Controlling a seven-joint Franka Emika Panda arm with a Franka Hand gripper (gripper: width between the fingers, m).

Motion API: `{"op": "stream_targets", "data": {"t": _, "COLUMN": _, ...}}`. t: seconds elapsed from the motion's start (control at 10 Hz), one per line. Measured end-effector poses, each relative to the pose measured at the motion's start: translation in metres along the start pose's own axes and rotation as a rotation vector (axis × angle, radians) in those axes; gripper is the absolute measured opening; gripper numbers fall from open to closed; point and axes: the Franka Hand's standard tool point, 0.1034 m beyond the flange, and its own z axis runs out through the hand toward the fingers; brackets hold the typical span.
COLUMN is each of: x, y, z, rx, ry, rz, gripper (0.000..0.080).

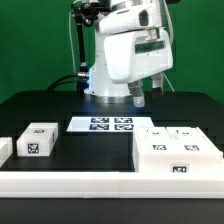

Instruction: Assemble cabinet

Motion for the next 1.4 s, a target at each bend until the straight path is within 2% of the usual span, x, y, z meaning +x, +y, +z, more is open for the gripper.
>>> {"op": "stream_targets", "data": {"t": 0.3, "x": 0.006, "y": -0.003, "z": 0.000, "rx": 0.002, "ry": 0.015, "rz": 0.258, "gripper": 0.0649}}
{"op": "stream_targets", "data": {"t": 0.5, "x": 0.025, "y": -0.012, "z": 0.000, "rx": -0.011, "ry": 0.045, "rz": 0.503, "gripper": 0.0649}}
{"op": "stream_targets", "data": {"t": 0.8, "x": 0.048, "y": -0.028, "z": 0.005, "rx": 0.001, "ry": 0.107, "rz": 0.846, "gripper": 0.0649}}
{"op": "stream_targets", "data": {"t": 0.9, "x": 0.046, "y": -0.028, "z": 0.008, "rx": -0.008, "ry": 0.171, "rz": 0.932, "gripper": 0.0649}}
{"op": "stream_targets", "data": {"t": 1.0, "x": 0.033, "y": -0.024, "z": 0.013, "rx": -0.016, "ry": 0.210, "rz": 0.991, "gripper": 0.0649}}
{"op": "stream_targets", "data": {"t": 1.1, "x": 0.035, "y": -0.026, "z": 0.013, "rx": -0.007, "ry": 0.195, "rz": 0.986, "gripper": 0.0649}}
{"op": "stream_targets", "data": {"t": 1.4, "x": 0.035, "y": -0.029, "z": 0.014, "rx": -0.005, "ry": 0.188, "rz": 0.979, "gripper": 0.0649}}
